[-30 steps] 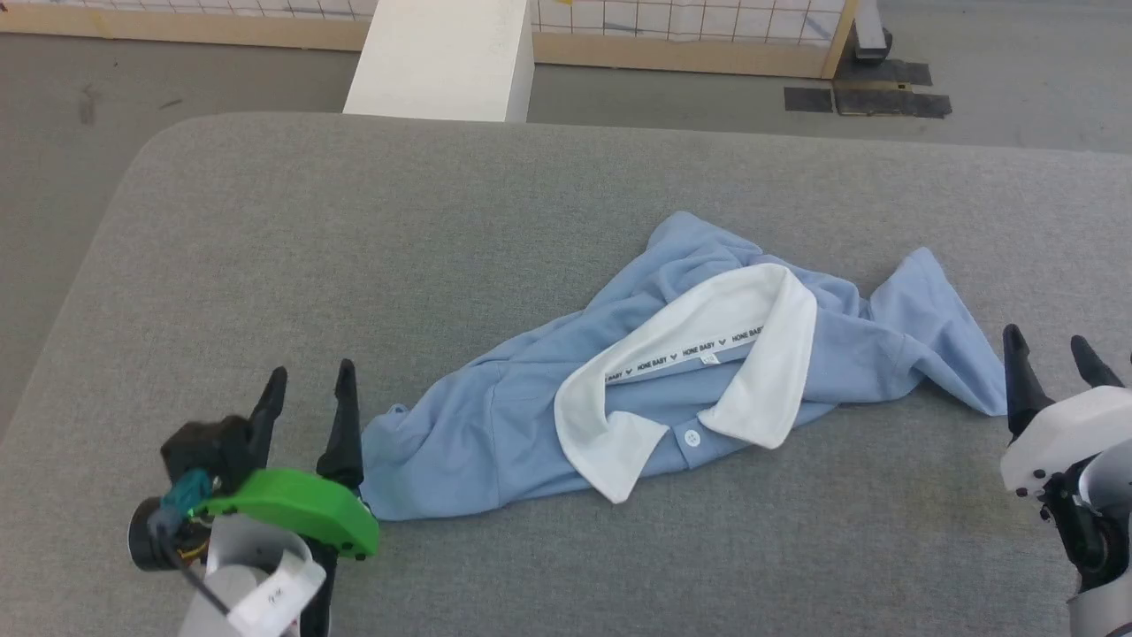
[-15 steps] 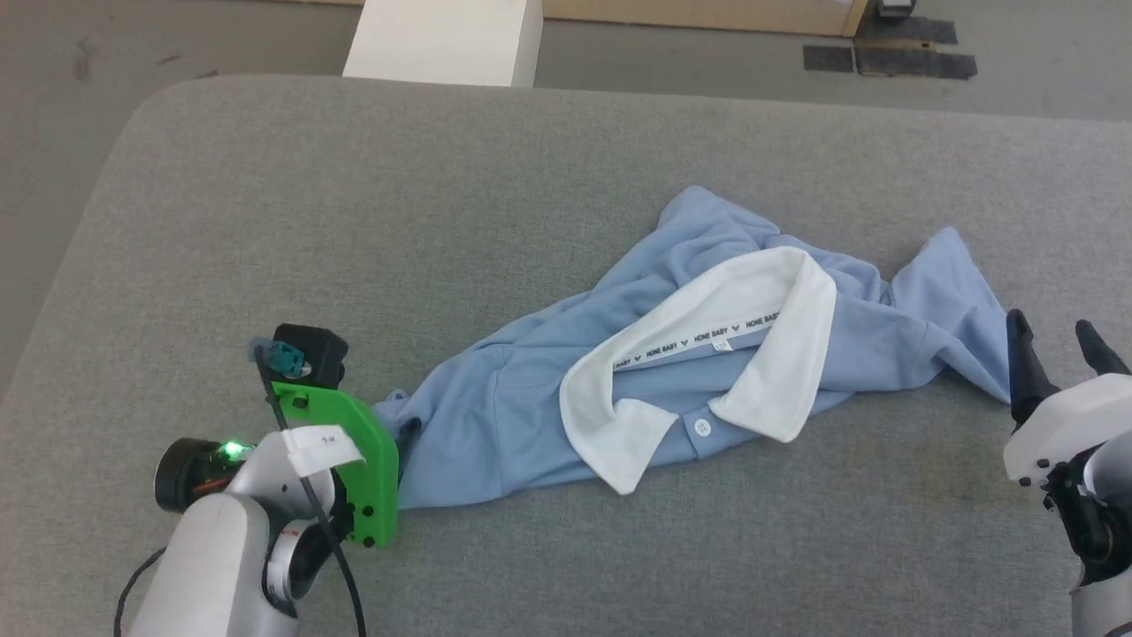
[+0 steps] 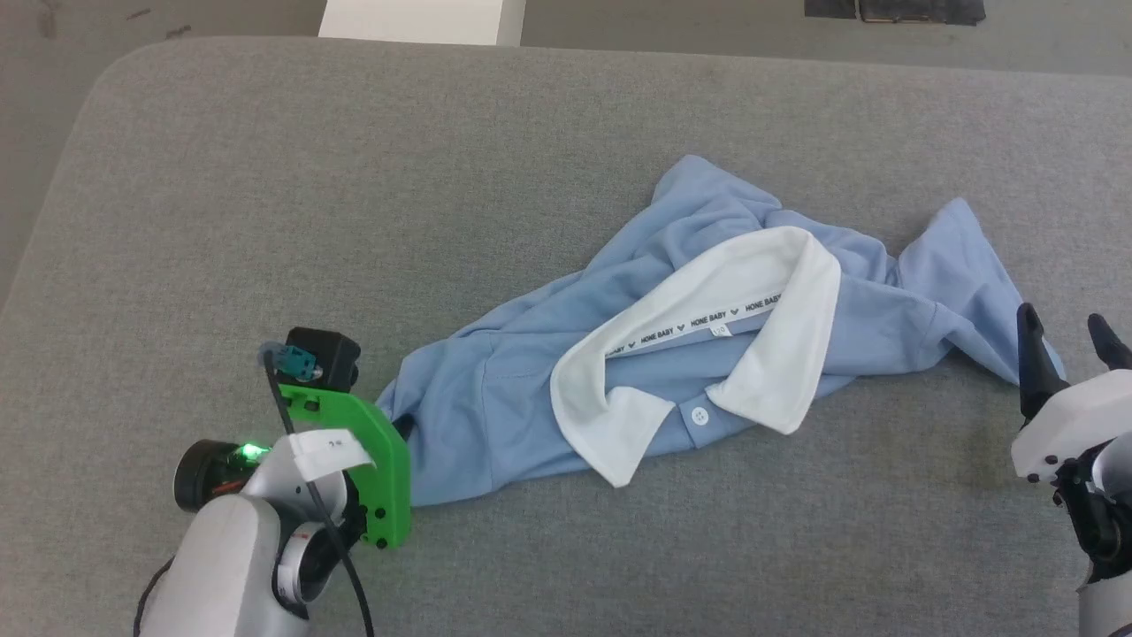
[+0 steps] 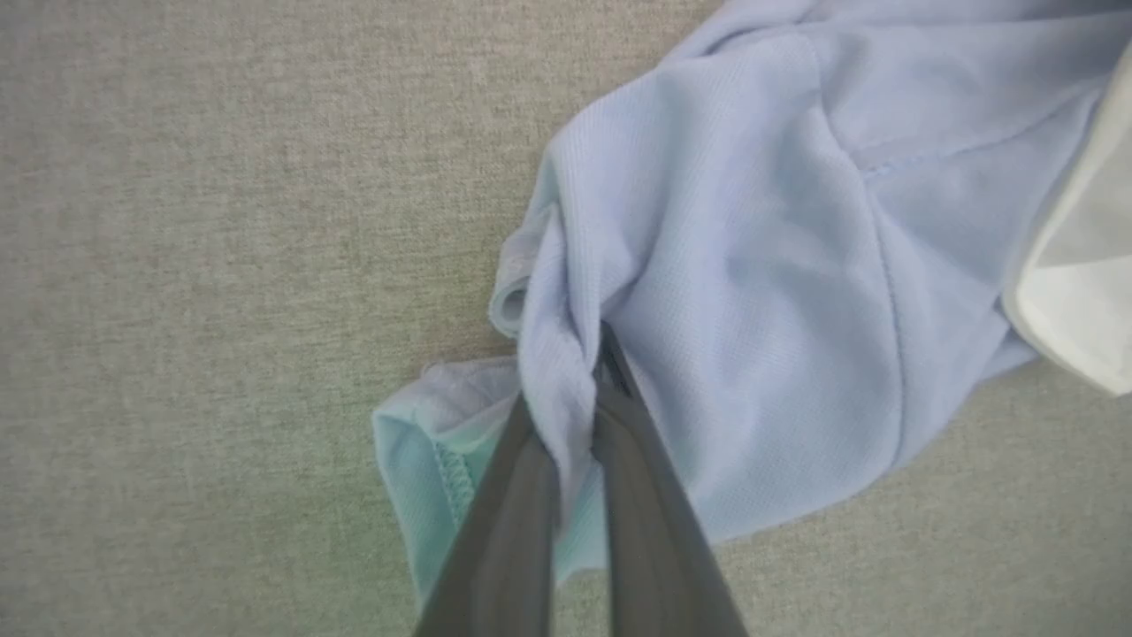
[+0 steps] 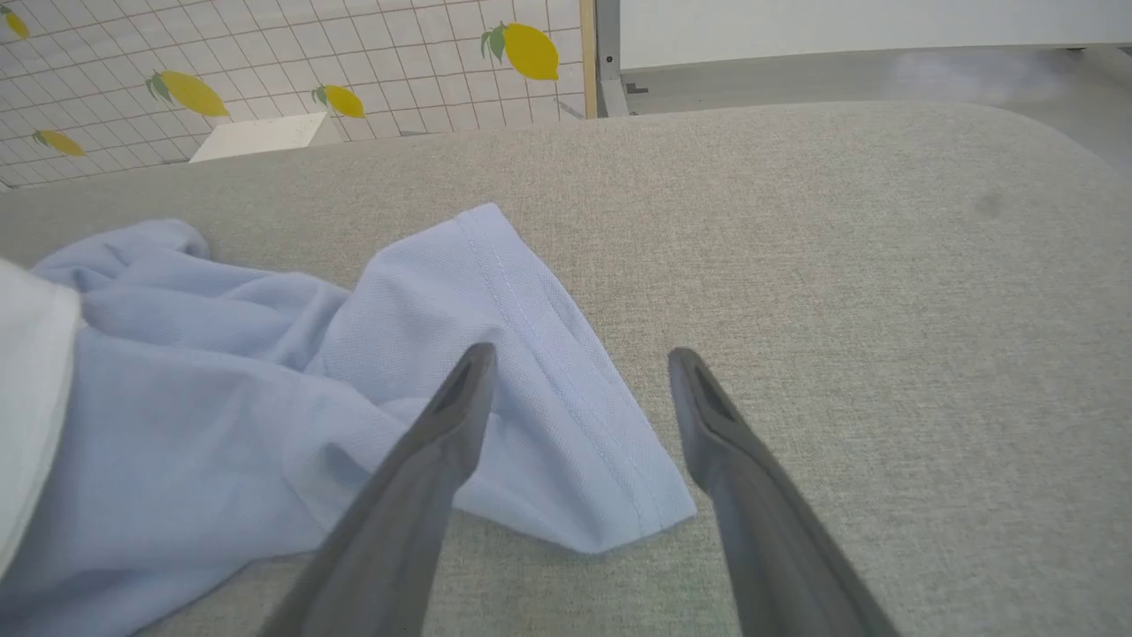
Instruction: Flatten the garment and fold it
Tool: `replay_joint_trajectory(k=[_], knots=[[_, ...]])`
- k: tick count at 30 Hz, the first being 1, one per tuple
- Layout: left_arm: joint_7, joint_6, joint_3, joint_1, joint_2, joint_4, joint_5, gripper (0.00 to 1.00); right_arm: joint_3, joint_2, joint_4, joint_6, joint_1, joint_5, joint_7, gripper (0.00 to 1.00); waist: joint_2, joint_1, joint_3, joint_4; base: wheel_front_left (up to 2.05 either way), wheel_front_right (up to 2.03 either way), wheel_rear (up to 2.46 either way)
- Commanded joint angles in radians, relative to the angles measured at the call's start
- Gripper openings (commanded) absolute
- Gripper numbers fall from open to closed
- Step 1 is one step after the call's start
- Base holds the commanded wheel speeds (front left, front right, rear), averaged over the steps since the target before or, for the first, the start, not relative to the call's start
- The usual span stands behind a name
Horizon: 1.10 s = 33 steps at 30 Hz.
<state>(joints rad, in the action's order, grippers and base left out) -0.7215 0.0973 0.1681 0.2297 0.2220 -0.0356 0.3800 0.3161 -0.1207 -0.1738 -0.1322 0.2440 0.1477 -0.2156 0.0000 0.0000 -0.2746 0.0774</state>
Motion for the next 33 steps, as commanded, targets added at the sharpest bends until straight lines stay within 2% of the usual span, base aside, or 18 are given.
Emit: replay_joint_trajectory(k=[1, 5, 8, 12, 17, 23, 31, 32, 33], knots=[[0.013, 0.003, -0.008, 0.014, -0.003, 0.003, 0.016, 0.00, 0.000, 0.000, 0.001, 0.002, 0.002, -0.007, -0.002, 1.00, 0.0000, 0.0000, 0.002, 0.001, 0.00, 0.00, 0.00], [0.045, -0.004, -0.028, 0.010, -0.010, 0.028, 0.034, 0.00, -0.003, -0.002, -0.009, 0.002, -0.003, -0.014, -0.017, 1.00, 0.0000, 0.0000, 0.014, 0.004, 0.00, 0.00, 0.00], [0.067, -0.017, -0.049, -0.001, -0.015, 0.060, 0.048, 0.00, -0.001, -0.020, -0.018, 0.002, -0.008, -0.041, -0.073, 1.00, 0.0000, 0.0000, 0.022, 0.003, 0.00, 0.00, 0.00], [0.082, -0.027, -0.060, -0.020, -0.017, 0.090, 0.056, 0.00, 0.002, -0.053, -0.029, 0.002, 0.018, -0.065, -0.229, 1.00, 0.0000, 0.0000, 0.024, 0.002, 0.00, 0.00, 0.00], [0.091, -0.034, -0.055, -0.031, -0.029, 0.114, 0.063, 0.00, -0.052, -0.134, -0.045, 0.002, 0.067, -0.108, -0.474, 1.00, 0.0000, 0.0000, 0.002, 0.011, 0.00, 0.00, 0.00], [0.103, -0.039, -0.046, -0.031, -0.040, 0.123, 0.066, 0.00, -0.143, -0.191, -0.037, 0.002, 0.115, -0.092, -0.643, 1.00, 0.0000, 0.0000, -0.031, 0.024, 0.00, 0.00, 0.00], [0.120, -0.041, -0.039, -0.019, -0.047, 0.119, 0.069, 0.00, -0.277, -0.241, -0.039, 0.002, 0.111, -0.021, -0.794, 1.00, 0.0000, 0.0000, -0.068, 0.038, 0.00, 0.00, 0.00], [0.122, -0.041, -0.038, -0.018, -0.048, 0.118, 0.069, 0.00, -0.285, -0.245, -0.039, 0.002, 0.108, -0.006, -0.816, 0.98, 0.0000, 0.0000, -0.070, 0.039, 0.00, 0.00, 0.00], [0.125, -0.041, -0.038, -0.017, -0.048, 0.117, 0.069, 0.00, -0.292, -0.252, -0.036, 0.002, 0.107, 0.010, -0.833, 0.23, 0.0000, 0.0000, -0.071, 0.039, 0.00, 0.00, 0.00]])
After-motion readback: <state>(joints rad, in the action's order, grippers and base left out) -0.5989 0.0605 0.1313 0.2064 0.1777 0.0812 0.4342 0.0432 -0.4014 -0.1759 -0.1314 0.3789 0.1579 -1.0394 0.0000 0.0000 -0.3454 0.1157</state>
